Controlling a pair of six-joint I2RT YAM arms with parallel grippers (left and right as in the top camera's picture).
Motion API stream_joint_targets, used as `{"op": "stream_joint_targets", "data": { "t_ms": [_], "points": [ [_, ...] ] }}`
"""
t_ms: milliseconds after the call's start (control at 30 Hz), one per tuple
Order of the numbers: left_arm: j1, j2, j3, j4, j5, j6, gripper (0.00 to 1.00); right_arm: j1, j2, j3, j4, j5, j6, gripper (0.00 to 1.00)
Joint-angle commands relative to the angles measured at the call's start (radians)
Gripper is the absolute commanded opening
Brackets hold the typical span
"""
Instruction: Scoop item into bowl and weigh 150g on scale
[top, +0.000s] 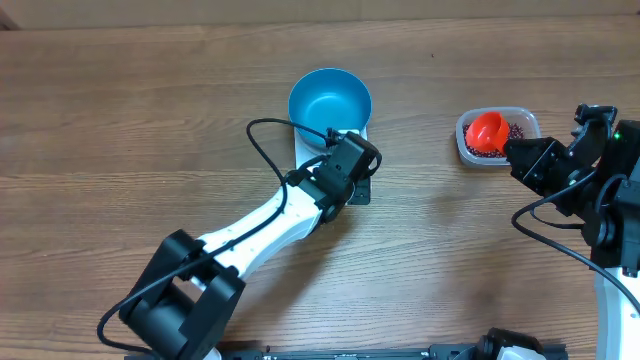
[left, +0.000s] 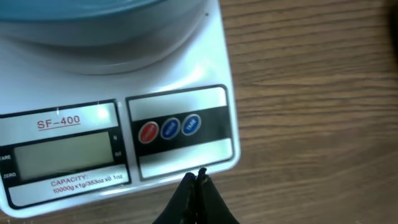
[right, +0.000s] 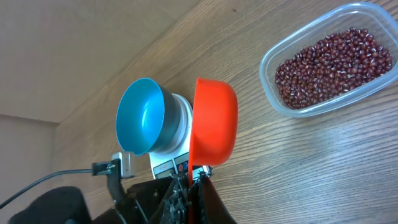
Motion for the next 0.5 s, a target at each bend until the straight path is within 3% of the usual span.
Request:
{"op": "stream_joint_targets", "data": {
  "t_ms": [0, 467],
  "points": [
    [0.001, 0.012, -0.002, 0.013, -0.093, 0.019, 0.04, -0.006, -0.014, 0.026, 0.003, 0.003, -0.008, 0.04],
    [0.002, 0.118, -0.002, 0.103, -0.174, 0.020, 0.04, -0.006, -0.014, 0.026, 0.003, 0.021, -0.008, 0.04]
  ]
}}
